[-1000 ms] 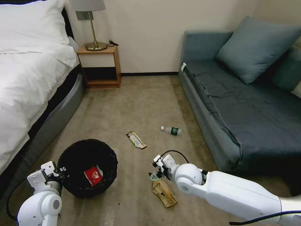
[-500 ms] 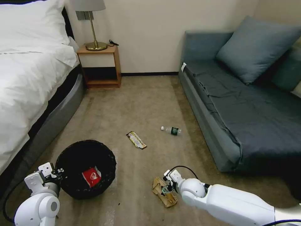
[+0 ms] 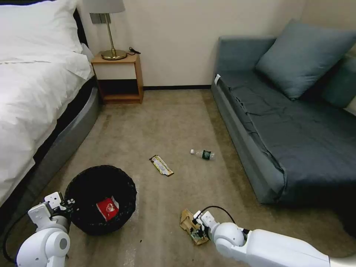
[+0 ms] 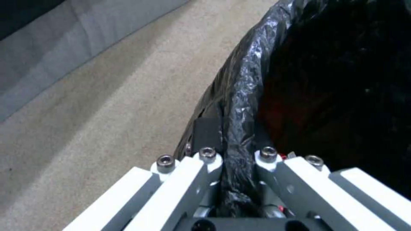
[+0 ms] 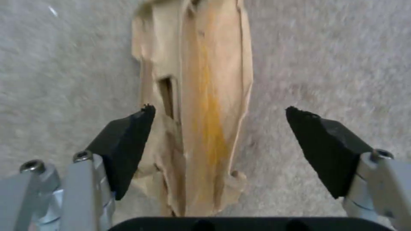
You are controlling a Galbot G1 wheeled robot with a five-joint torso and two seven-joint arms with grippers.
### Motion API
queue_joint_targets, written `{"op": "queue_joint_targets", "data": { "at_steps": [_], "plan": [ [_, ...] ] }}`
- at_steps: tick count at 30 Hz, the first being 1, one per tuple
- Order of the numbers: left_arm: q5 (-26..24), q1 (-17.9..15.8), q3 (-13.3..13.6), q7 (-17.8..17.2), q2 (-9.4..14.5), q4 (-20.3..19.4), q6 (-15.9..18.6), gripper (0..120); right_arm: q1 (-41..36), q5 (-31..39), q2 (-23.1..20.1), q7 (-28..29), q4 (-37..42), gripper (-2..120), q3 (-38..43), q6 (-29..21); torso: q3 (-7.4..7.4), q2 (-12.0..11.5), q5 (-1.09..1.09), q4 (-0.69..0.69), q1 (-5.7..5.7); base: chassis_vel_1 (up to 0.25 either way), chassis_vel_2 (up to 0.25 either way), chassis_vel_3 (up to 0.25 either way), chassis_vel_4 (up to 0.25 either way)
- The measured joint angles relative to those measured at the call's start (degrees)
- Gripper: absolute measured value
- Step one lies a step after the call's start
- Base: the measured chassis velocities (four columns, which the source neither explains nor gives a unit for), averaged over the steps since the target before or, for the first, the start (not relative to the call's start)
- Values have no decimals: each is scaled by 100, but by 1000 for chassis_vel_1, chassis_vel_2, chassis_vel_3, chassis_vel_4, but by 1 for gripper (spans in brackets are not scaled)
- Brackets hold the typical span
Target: Pick up the trash bin, then pick up the garbage on the floor and place it into the trash bin.
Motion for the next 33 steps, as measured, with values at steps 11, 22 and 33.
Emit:
{"op": "queue_joint_targets", "data": {
  "at_steps": [11, 22, 33],
  "plan": [
    [0, 3, -21, 1, -5, 31, -24, 2, -3, -197, 106, -87, -360, 45, -54, 329, 0, 0, 0, 1, 0, 0, 0, 0, 0],
    [21, -34, 10, 1, -20, 65, -31, 2, -10, -264, 55, -96, -338, 7, -16, 538, 0, 0, 0, 0, 0, 0, 0, 0, 0],
    [24, -63, 36, -3, -1, 77, -35, 2, 202, -160, -98, 59, 366, 0, 276, 815, 0, 0, 0, 0, 0, 0, 0, 0, 0]
  ]
}}
